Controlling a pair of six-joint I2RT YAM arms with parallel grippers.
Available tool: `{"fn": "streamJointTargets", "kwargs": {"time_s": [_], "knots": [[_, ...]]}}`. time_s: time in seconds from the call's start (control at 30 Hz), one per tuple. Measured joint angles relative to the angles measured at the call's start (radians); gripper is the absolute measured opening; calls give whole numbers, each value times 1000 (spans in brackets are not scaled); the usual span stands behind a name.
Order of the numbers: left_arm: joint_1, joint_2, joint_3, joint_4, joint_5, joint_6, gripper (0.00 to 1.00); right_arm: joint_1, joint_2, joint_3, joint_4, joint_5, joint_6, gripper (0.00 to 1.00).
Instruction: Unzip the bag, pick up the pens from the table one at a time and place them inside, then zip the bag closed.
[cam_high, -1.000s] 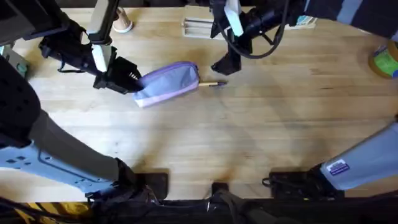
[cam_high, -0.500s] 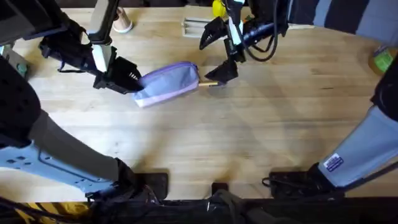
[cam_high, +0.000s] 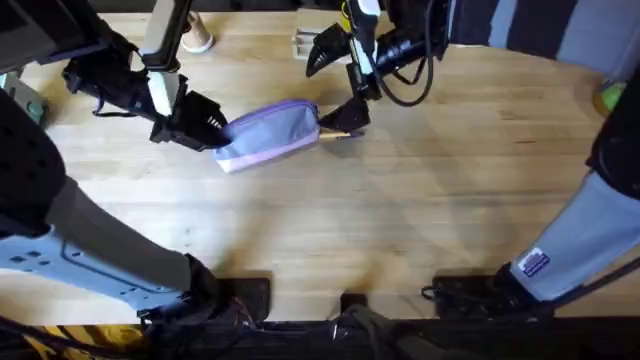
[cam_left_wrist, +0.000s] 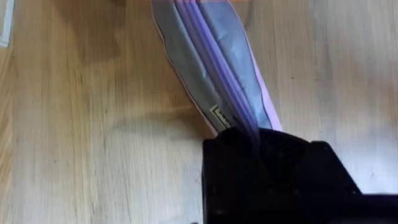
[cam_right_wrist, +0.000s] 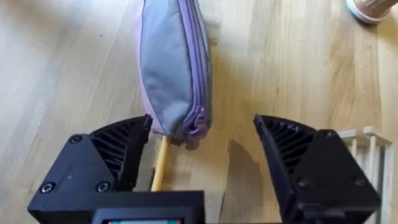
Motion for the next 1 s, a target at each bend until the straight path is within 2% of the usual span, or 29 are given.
{"fn": "streamJointTargets", "kwargs": {"time_s": [0.13, 0.2, 0.33, 0.57, 0.7, 0.77, 1.0], "knots": [[0, 0, 0, 0, 0, 0, 42, 7, 55, 0, -5, 31, 0, 997], [0, 0, 0, 0, 0, 0, 42, 7, 54, 0, -2, 45, -2, 944], [0, 0, 0, 0, 0, 0, 42, 7, 54, 0, -3, 68, -4, 671], [0, 0, 0, 0, 0, 0, 42, 12, 54, 0, -5, 76, -4, 359], [0, 0, 0, 0, 0, 0, 42, 14, 54, 0, -8, 76, -2, 60], [1, 0, 0, 0, 0, 0, 42, 16, 54, 0, -7, 79, -3, 34], [1, 0, 0, 0, 0, 0, 42, 15, 54, 0, -7, 79, -3, 32]]}}
